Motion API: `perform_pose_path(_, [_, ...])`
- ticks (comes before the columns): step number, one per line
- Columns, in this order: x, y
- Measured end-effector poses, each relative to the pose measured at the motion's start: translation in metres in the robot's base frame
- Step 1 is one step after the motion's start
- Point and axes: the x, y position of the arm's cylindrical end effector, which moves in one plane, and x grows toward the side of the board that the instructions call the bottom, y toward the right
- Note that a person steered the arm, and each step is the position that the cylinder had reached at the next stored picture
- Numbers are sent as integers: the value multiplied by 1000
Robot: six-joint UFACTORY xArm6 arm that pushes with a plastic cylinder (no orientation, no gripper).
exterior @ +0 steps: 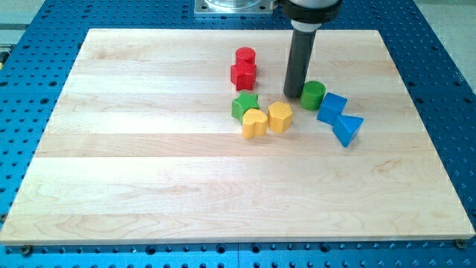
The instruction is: Push the red blocks to the left of the green circle
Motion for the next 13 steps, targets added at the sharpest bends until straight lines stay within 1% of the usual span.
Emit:
perform_pose_path(1, [-50, 4])
perform_pose_path(2, [-138, 6])
perform_pose_path(3, [-146, -59])
perform_pose_path(4, [-128, -94])
perform_pose_path(6, [-60, -86])
perform_pose_path(7, [-57, -76])
perform_pose_path(8, [-71, -54])
perform_pose_path(10, [-34, -11])
perform_pose_path(11, [-82, -46])
perform_pose_path(12, [-71, -104])
perform_pose_path(13, [-29, -104])
